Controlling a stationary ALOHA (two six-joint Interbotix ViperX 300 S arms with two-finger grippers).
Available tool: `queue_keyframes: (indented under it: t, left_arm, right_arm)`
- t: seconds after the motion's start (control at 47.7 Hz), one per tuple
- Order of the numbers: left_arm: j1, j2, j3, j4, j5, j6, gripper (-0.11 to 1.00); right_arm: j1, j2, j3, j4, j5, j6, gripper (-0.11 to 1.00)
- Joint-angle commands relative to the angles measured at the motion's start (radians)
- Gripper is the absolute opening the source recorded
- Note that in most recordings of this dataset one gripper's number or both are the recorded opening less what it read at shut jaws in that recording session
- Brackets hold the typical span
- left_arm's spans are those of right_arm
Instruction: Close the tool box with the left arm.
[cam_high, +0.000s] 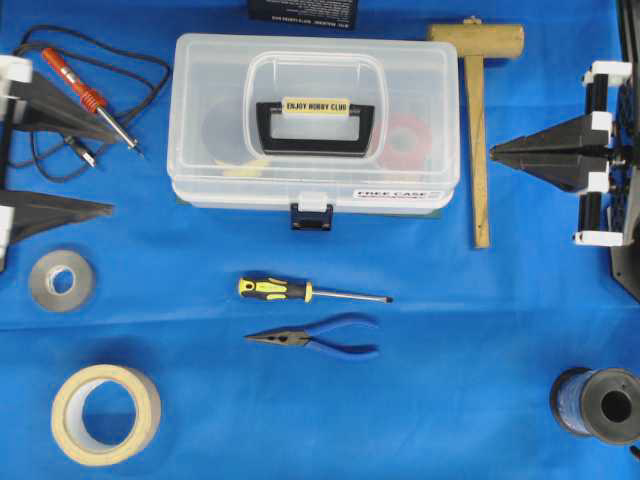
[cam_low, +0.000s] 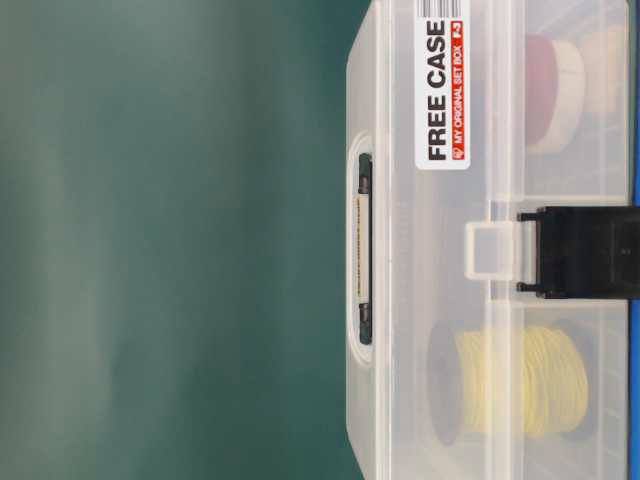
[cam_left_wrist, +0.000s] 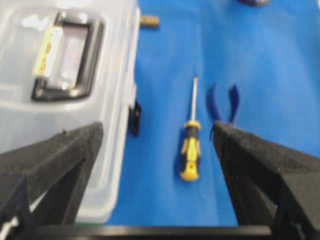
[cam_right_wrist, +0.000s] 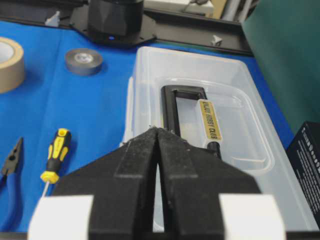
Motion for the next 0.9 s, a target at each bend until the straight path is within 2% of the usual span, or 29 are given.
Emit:
queue_keyframes:
  t: [0.0,0.21,0.356,0.629,0.881]
  left_arm:
    - [-0.002,-0.086,0.058,0.003,-0.048,0.002,0.86]
    - [-0.003,-0.265,0.264,0.003,-0.204,0.003,0.86]
    - [-0.002,-0.348,0.380,0.003,-0.272,0.005,0.86]
    - [-0.003,-0.345,0.472,0.003,-0.310,0.005,0.86]
    - [-0.003,-0.344,0.480,0.005,-0.334,0.021,0.86]
  right_arm:
    - [-0.002,0.003,-0.014,0.002,-0.011,-0.002,0.00]
    - [-0.002,0.002,-0.014,0.002,-0.012,-0.002,0.00]
    - [-0.002,0.002,-0.014,0.002,-0.012,-0.002,0.00]
    - [-0.002,0.005,-0.011,0.002,-0.012,-0.002,0.00]
    - [-0.002,0.005,-0.011,0.002,-0.008,-0.002,0.00]
